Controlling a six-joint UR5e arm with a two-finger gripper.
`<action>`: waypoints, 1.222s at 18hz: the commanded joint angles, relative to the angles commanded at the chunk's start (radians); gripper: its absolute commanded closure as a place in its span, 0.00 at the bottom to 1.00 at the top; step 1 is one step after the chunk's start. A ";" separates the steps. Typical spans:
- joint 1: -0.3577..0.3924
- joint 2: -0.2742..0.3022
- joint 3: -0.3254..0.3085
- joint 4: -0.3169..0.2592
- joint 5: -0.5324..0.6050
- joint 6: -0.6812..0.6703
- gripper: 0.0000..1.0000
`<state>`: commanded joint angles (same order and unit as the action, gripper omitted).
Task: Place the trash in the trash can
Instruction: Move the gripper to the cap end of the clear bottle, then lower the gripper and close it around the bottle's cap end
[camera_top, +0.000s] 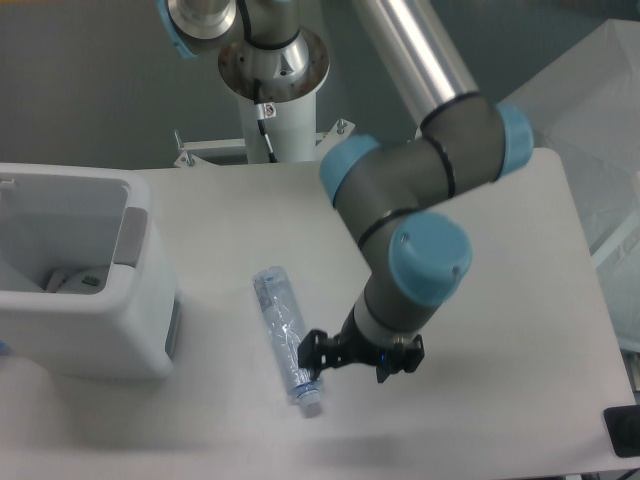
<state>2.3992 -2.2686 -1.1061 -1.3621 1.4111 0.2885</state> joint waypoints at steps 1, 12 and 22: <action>-0.006 -0.014 0.009 -0.008 0.017 -0.017 0.00; -0.064 -0.131 0.077 -0.087 0.108 -0.098 0.00; -0.106 -0.144 0.037 -0.120 0.138 -0.112 0.06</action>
<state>2.2933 -2.4130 -1.0692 -1.4818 1.5493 0.1764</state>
